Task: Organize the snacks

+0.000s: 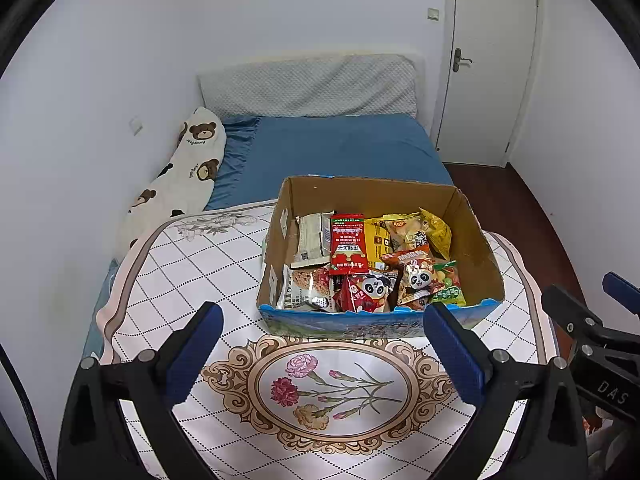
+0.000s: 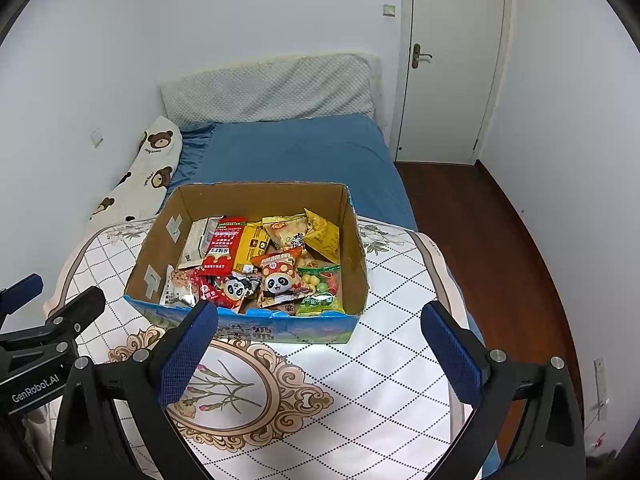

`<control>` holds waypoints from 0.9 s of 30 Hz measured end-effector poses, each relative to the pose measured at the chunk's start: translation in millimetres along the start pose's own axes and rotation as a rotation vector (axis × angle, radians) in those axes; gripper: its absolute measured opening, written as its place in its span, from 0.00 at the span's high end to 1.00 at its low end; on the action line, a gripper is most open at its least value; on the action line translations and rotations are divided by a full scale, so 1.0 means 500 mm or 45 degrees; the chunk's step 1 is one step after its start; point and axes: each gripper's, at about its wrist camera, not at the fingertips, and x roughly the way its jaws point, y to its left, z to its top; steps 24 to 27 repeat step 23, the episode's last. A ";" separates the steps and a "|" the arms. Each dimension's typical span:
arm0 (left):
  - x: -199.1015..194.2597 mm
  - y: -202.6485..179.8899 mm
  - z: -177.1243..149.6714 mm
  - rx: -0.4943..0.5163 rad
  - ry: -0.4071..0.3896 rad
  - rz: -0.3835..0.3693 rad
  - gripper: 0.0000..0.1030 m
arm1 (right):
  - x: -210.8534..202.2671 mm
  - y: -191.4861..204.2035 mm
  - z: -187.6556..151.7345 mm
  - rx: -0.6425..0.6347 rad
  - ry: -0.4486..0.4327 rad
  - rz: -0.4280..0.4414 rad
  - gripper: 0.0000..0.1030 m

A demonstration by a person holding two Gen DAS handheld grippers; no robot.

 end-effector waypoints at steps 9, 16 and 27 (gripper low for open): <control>-0.002 0.001 0.000 0.000 -0.003 0.001 0.00 | -0.002 0.000 0.001 0.000 -0.004 -0.001 0.00; -0.002 0.002 0.000 0.001 -0.005 0.001 0.00 | -0.003 0.000 0.003 0.000 -0.004 0.000 0.00; -0.007 0.005 0.001 -0.004 -0.018 0.001 0.00 | -0.004 -0.001 0.002 -0.001 -0.007 -0.003 0.00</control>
